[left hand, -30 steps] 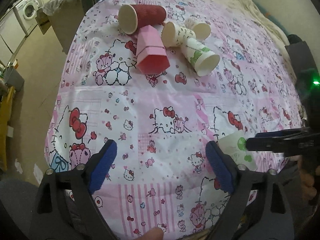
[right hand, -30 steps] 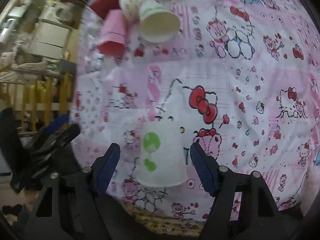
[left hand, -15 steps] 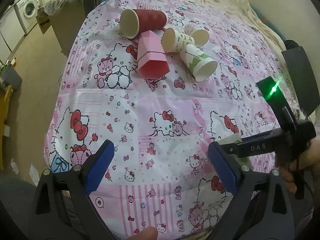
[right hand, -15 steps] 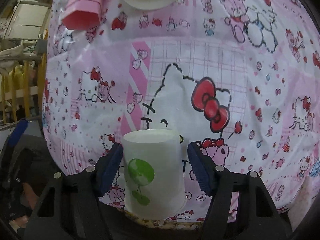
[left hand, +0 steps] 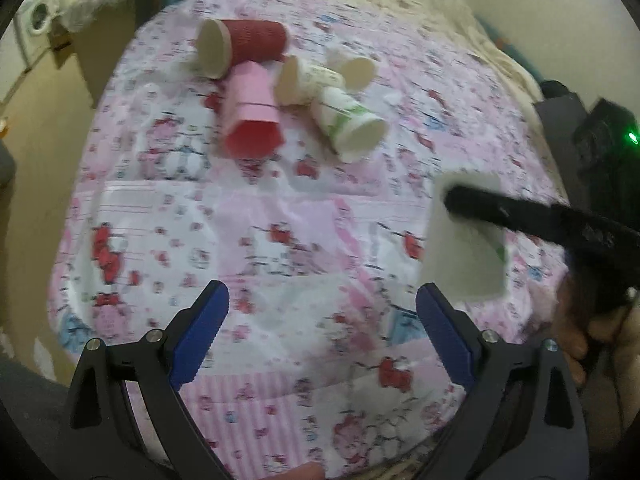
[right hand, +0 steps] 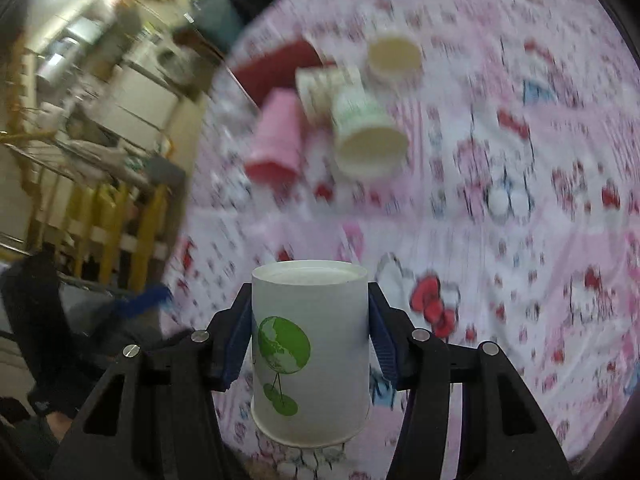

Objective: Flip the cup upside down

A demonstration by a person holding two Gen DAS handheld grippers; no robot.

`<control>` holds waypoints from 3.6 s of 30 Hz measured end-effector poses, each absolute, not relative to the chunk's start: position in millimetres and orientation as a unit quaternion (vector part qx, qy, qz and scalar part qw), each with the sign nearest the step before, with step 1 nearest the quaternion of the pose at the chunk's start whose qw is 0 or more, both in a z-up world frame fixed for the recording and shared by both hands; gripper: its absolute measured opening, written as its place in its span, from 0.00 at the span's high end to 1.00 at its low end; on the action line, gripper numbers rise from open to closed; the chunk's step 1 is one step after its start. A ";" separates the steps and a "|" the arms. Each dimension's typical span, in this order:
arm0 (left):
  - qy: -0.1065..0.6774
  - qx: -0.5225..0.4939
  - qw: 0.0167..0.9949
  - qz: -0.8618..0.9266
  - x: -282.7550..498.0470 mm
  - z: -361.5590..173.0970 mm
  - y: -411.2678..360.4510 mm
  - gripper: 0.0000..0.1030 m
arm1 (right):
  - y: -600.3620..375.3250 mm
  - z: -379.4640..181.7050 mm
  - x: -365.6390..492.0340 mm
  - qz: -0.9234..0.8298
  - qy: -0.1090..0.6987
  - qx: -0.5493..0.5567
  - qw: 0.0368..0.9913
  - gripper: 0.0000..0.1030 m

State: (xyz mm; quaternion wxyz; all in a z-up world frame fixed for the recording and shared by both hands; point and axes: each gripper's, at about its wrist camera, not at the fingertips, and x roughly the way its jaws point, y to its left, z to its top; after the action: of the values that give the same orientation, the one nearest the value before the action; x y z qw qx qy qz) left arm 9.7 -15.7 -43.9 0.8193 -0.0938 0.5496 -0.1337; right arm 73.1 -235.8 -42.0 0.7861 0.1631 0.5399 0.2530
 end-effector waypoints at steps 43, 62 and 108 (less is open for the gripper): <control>0.555 -0.091 0.826 0.032 13.7 -52.7 59.6 0.09 | -130.3 -91.2 88.1 0.230 0.426 -0.041 0.874 0.46; 0.547 -0.056 0.835 0.032 17.4 -51.9 43.5 0.09 | -139.4 -92.6 90.5 0.241 0.446 -0.028 0.861 0.20; 0.361 -0.014 0.932 -0.020 -19.1 1.8 -8.2 0.00 | -217.1 -18.9 -9.9 0.099 0.360 0.048 0.926 0.00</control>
State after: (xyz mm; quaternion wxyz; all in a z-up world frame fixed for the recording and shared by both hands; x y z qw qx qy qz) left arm -19.1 -8.2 1.8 0.9324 -0.0137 0.3605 -0.0198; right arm -9.9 -217.1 -18.9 0.9264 0.0480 0.3601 0.0989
